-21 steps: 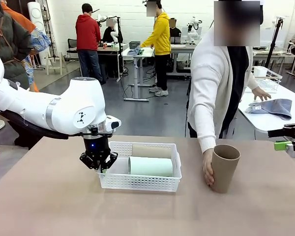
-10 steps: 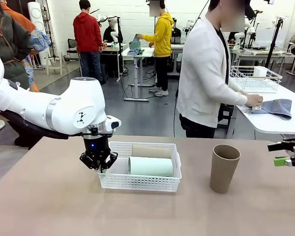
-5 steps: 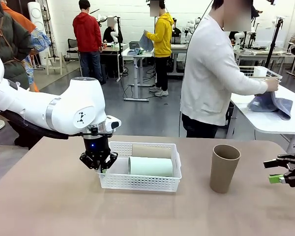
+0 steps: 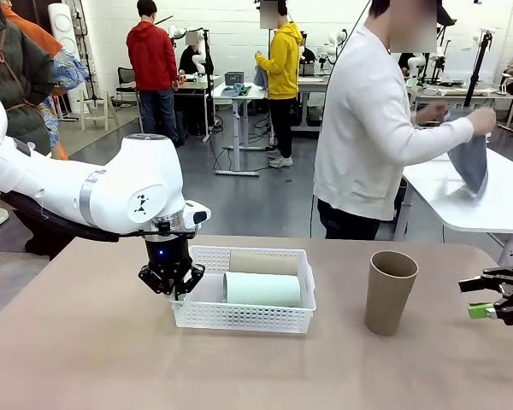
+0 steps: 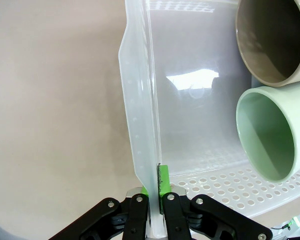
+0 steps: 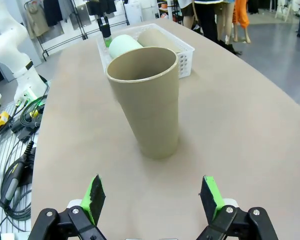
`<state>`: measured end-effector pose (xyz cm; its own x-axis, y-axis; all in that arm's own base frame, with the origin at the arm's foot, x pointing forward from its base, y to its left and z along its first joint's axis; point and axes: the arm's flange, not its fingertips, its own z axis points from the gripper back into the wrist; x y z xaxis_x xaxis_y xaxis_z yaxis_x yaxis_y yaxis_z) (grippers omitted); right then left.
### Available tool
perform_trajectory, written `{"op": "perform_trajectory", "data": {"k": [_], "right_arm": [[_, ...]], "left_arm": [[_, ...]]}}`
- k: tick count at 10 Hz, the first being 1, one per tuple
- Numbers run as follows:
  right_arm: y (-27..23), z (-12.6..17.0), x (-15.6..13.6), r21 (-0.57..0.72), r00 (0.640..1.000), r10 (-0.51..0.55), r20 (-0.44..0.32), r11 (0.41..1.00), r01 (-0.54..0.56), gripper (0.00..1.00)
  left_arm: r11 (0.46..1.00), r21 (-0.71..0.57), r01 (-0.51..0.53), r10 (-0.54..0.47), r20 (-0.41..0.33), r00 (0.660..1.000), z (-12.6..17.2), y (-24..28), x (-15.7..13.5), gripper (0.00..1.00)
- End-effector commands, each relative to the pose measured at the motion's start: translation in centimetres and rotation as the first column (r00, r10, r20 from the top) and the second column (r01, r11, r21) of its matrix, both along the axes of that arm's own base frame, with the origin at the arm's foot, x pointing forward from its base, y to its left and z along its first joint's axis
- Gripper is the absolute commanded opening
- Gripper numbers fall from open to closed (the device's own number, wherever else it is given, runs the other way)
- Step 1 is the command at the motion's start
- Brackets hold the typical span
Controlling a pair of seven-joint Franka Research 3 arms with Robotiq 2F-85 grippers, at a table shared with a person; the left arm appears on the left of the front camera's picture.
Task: Clean and organize the cups into the basket.
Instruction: Pick up the Reusable plastic cup from the right side of the table and stack it inside the Organizing basket in the center of the table.
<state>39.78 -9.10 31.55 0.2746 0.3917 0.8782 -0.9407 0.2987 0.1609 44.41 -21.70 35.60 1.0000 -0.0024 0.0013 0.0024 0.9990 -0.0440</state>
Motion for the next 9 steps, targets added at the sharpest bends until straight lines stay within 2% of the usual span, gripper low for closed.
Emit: {"op": "perform_trajectory", "data": {"k": [1,4,7,9], "right_arm": [[0.0,0.0,0.0,0.0,1.0,0.0,0.0,1.0,0.0,1.0],[2.4,-1.6,1.3,-0.001,0.999,0.038,-0.01,0.999,-0.038,1.0],[4.3,-3.1,2.8,0.038,0.994,0.075,0.081,0.996,-0.078,1.0],[6.3,-4.7,3.6,0.034,0.982,0.14,0.129,0.989,-0.146,1.0]], "left_arm": [[1.0,-0.003,0.0,0.0,0.008,1.0,0.3,-0.1,0.0,0.0],[1.0,-0.003,0.0,0.0,0.008,1.0,0.3,-0.1,0.0,0.0],[1.0,-0.003,0.0,0.0,0.008,1.0,0.3,-0.1,0.0,0.0],[1.0,-0.003,0.0,0.0,0.008,1.0,0.3,-0.1,0.0,0.0]]}}
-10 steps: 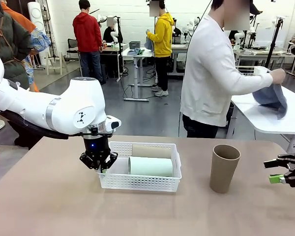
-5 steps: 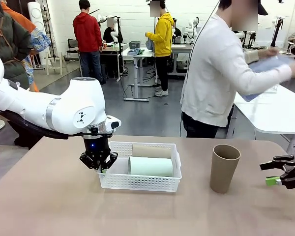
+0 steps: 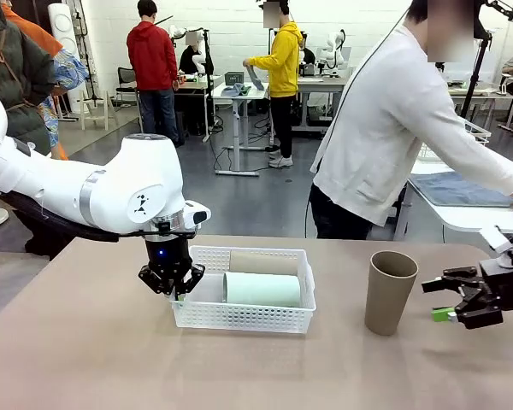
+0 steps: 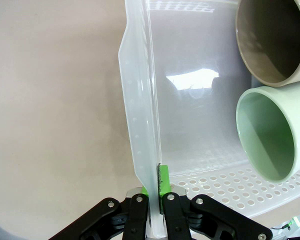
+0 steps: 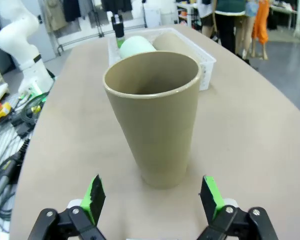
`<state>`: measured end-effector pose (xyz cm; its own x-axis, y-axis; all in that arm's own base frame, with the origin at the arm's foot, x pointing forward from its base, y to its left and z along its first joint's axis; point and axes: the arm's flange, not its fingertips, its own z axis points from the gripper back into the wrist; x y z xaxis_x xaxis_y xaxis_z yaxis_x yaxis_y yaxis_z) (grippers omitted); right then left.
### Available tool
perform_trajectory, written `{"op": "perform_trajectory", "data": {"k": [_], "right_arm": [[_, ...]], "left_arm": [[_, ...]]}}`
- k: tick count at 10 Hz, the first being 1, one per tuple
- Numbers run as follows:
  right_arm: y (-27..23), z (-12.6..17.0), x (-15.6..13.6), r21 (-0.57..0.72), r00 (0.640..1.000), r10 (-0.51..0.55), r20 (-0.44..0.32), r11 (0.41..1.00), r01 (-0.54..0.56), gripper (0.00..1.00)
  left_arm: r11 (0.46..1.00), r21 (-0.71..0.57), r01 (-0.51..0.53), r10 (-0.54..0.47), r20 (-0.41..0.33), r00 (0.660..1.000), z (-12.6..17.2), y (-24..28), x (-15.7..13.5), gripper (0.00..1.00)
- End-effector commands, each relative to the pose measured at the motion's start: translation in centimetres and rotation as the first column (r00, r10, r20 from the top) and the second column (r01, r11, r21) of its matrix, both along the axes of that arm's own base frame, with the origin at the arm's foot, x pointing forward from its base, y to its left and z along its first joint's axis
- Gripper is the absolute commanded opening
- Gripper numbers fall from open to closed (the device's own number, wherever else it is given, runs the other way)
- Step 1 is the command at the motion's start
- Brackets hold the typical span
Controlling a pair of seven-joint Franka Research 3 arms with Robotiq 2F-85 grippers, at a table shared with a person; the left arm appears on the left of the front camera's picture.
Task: Clean and organize the cups into the basket.
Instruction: Pick up the Reusable plastic cup from the right side of the table and stack it inside the Organizing basket in the center of the table.
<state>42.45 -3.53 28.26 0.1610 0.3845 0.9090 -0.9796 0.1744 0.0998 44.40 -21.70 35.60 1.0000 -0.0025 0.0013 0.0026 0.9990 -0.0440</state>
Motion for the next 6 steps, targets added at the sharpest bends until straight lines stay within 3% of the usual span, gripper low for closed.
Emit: {"op": "perform_trajectory", "data": {"k": [1,6], "right_arm": [[1.5,-2.1,1.1,0.004,0.995,0.053,0.082,0.999,-0.053,1.0],[4.4,-4.0,2.1,0.035,0.982,0.15,0.111,0.987,-0.154,1.0]], "left_arm": [[1.0,-0.003,0.0,0.0,0.008,1.0,0.3,-0.1,0.0,0.0],[1.0,-0.003,0.0,0.0,0.008,1.0,0.3,-0.1,0.0,0.0]]}}
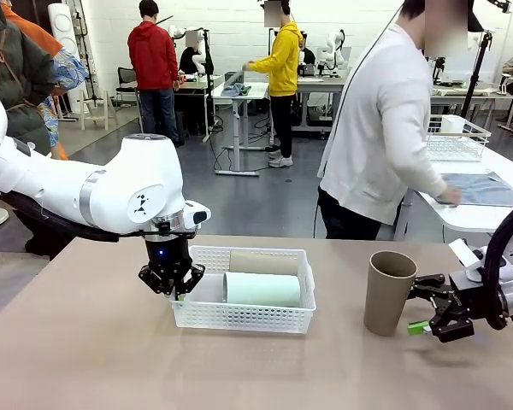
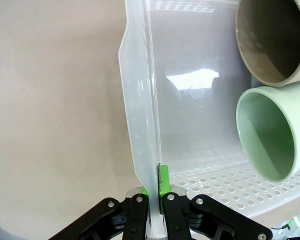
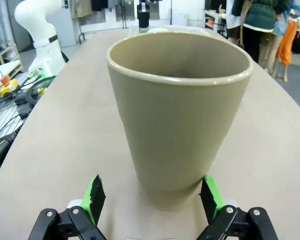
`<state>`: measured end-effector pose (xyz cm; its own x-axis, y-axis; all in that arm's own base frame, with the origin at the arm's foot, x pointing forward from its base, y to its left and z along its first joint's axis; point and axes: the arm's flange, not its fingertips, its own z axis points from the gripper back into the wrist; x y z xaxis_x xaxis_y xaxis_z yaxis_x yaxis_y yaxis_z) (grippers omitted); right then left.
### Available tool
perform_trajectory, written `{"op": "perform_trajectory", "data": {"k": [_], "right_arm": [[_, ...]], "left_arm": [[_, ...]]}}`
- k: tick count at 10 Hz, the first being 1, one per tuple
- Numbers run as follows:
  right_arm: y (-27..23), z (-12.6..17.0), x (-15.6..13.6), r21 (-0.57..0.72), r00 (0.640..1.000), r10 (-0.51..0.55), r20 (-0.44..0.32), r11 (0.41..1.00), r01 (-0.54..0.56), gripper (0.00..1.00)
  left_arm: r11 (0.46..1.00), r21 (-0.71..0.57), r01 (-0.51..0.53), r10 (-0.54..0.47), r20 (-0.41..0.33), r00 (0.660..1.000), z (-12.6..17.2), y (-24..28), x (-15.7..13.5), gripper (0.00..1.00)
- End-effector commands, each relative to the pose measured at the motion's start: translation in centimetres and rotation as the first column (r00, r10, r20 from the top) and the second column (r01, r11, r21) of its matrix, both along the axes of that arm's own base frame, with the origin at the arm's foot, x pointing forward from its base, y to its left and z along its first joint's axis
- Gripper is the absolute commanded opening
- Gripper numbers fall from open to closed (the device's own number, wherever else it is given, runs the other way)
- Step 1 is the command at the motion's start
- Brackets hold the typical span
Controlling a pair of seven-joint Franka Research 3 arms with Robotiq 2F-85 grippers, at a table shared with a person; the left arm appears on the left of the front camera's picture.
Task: Clean and organize the cups into the basket.
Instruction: Pick up the Reusable plastic cup from the right side of the table and stack it inside the Organizing basket in the center of the table.
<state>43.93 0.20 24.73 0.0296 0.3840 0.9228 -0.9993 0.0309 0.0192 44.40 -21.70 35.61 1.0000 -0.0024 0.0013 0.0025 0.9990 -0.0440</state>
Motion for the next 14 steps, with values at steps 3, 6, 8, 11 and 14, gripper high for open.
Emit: {"op": "perform_trajectory", "data": {"k": [3,6,8,11,14], "right_arm": [[2.6,-1.2,0.8,0.044,0.998,0.06,0.018,0.997,-0.06,1.0],[3.3,-1.6,2.3,0.065,0.999,0.035,0.004,0.997,-0.035,1.0],[3.9,-1.8,3.9,0.094,1.0,0.023,-0.01,0.995,-0.021,1.0],[5.0,-2.3,4.7,0.107,0.999,0.045,-0.02,0.993,-0.042,1.0],[5.7,-2.5,4.5,0.117,0.995,0.091,-0.027,0.989,-0.087,1.0]], "left_arm": [[1.0,-0.003,0.0,0.0,0.008,1.0,0.3,-0.1,0.0,0.0],[1.0,-0.003,0.0,0.0,0.008,1.0,0.3,-0.1,0.0,0.0],[1.0,-0.003,0.0,0.0,0.008,1.0,0.3,-0.1,0.0,0.0],[1.0,-0.003,0.0,0.0,0.008,1.0,0.3,-0.1,0.0,0.0],[1.0,-0.003,0.0,0.0,0.008,1.0,0.3,-0.1,0.0,0.0]]}}
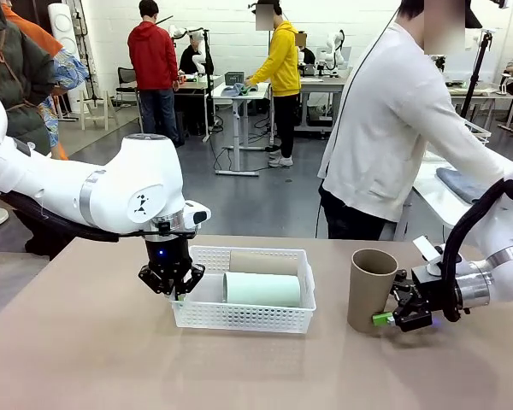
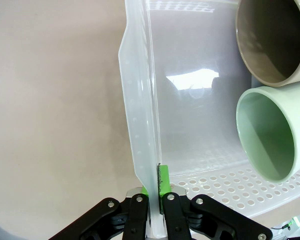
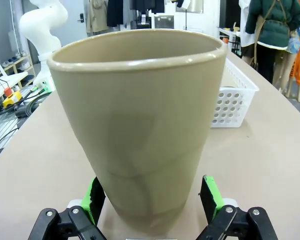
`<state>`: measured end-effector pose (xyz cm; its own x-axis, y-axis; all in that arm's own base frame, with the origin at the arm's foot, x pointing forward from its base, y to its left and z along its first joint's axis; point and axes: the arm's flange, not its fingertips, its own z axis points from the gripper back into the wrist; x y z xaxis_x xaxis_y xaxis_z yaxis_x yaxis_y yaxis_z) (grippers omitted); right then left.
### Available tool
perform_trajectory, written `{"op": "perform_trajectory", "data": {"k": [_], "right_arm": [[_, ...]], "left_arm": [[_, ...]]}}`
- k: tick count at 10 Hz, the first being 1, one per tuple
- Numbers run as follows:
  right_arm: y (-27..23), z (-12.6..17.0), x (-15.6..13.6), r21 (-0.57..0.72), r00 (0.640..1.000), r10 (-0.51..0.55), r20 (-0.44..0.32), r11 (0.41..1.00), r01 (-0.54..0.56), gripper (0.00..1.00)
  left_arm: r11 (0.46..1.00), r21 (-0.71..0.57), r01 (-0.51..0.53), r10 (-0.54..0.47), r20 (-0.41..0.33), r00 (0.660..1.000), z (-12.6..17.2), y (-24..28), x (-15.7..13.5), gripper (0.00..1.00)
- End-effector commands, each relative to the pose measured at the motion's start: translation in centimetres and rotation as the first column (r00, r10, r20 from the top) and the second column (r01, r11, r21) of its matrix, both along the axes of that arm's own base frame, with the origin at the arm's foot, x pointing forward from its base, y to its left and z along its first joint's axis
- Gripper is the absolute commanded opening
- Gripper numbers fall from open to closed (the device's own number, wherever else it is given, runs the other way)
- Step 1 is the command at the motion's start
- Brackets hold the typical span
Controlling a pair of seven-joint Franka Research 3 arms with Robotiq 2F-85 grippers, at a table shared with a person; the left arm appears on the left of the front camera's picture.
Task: Clean and organize the cups into the basket.
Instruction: Pick up the Reusable plastic cup from the right side of the table and stack it inside the Organizing basket in the center of the table.
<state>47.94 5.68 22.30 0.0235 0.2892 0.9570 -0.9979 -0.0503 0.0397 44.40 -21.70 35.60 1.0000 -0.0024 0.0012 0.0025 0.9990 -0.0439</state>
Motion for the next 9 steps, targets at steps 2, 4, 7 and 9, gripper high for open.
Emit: {"op": "perform_trajectory", "data": {"k": [2,4,7,9], "right_arm": [[0.8,-0.2,0.8,0.017,1.0,0.023,-0.008,1.0,-0.023,1.0],[1.3,-0.6,1.0,0.038,1.0,0.028,-0.01,0.999,-0.028,1.0],[1.6,-1.1,1.5,0.075,0.999,0.039,-0.025,0.997,-0.037,1.0],[1.5,-1.3,1.6,0.063,0.998,0.055,-0.027,0.997,-0.053,0.91]], "left_arm": [[1.0,-0.003,0.0,0.0,0.008,1.0,0.3,-0.1,0.0,0.0],[1.0,-0.003,0.0,0.0,0.008,1.0,0.3,-0.1,0.0,0.0],[1.0,-0.003,0.0,0.0,0.008,1.0,0.3,-0.1,0.0,0.0],[1.0,-0.003,0.0,0.0,0.008,1.0,0.3,-0.1,0.0,0.0]]}}
